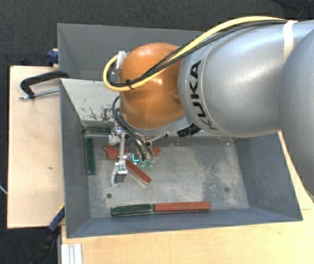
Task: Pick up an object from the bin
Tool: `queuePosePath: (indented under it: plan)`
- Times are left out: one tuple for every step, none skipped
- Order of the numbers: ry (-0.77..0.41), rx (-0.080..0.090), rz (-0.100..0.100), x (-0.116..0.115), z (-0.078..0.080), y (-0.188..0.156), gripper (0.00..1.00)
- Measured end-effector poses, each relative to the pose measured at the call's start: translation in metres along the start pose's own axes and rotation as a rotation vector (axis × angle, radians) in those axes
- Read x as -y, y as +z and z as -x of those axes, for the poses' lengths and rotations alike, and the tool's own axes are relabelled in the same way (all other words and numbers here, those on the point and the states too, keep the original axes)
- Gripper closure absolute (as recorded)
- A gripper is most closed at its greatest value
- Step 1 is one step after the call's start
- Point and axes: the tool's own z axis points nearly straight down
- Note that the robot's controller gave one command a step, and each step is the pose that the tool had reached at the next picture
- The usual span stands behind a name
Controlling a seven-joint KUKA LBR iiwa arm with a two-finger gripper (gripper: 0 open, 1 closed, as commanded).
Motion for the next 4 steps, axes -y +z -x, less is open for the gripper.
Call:
queuePosePath:
  plan:
    - [0.003,0.008,0.002,0.001,0.002,-0.004,0.0]
    - [-0.2,0.012,0.004,0.03,0.0,0.012,0.0]
    - [-0.355,0.009,-0.003,0.065,0.009,0.047,0.0]
    - [-0.153,0.011,0.002,0.097,0.015,0.118,1.0]
